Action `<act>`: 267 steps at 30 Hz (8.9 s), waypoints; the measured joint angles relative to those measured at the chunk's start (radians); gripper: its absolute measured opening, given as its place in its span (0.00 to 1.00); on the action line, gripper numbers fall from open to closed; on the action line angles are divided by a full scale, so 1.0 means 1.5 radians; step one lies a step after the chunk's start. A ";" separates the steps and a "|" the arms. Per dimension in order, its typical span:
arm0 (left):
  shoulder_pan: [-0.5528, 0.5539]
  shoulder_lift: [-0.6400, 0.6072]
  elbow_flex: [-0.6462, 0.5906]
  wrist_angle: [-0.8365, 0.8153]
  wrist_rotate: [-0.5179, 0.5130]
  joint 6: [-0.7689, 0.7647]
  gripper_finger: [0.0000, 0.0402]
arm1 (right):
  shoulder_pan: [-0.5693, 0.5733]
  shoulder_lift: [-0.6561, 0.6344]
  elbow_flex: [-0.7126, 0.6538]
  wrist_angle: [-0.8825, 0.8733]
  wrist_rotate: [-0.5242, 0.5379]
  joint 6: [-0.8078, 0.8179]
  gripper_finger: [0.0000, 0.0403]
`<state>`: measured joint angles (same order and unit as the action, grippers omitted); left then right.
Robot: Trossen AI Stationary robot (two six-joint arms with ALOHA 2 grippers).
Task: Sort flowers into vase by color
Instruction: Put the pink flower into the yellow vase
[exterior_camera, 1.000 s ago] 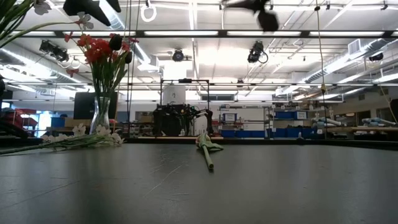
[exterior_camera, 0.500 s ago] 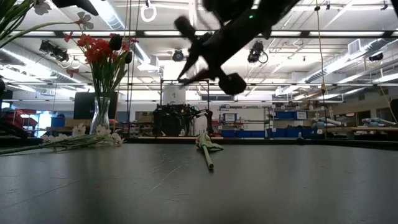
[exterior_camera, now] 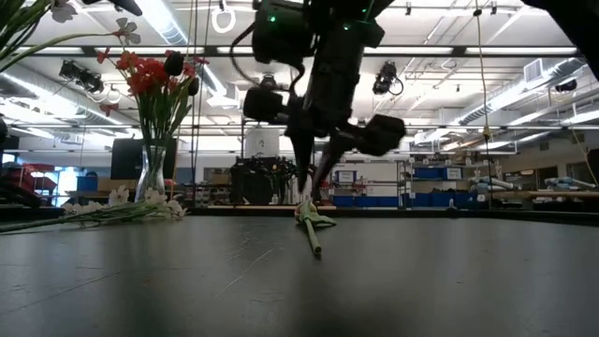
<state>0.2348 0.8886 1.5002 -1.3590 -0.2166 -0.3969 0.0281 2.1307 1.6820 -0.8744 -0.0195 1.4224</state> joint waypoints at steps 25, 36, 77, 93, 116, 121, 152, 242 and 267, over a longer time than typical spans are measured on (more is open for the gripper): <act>0.000 -0.001 -0.001 -0.044 0.001 0.182 0.60 | -0.007 0.031 -0.030 0.039 0.037 0.082 0.48; 0.000 0.001 -0.001 -0.036 0.001 0.226 0.60 | -0.012 0.033 -0.046 0.046 0.054 0.022 0.25; -0.002 0.127 -0.001 0.397 0.142 0.153 0.60 | -0.076 -0.277 -0.046 0.591 -0.001 -0.660 0.01; -0.002 0.181 -0.001 0.481 0.219 0.153 0.40 | -0.078 -0.278 -0.046 0.633 -0.043 -0.707 0.01; 0.000 0.138 -0.001 0.466 0.159 0.196 0.03 | -0.105 -0.415 -0.047 0.446 0.038 -0.822 0.41; 0.000 0.109 -0.001 0.436 0.122 0.195 0.02 | -0.118 -0.499 -0.047 0.362 0.054 -0.856 0.41; 0.010 0.101 -0.001 0.404 0.022 0.149 0.02 | -0.131 -0.918 -0.358 0.258 0.175 -0.825 0.41; 0.202 -0.474 -0.300 0.096 0.562 0.295 0.02 | -0.132 -0.926 -0.387 0.263 0.174 -0.810 0.41; 0.205 -0.500 -0.373 0.104 0.604 0.274 0.24 | -0.131 -0.926 -0.387 0.263 0.174 -0.810 0.41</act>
<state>0.5423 0.1383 0.9413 -1.2034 0.6888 0.0138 -0.1692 0.7417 1.1011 -0.4793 0.2409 0.2073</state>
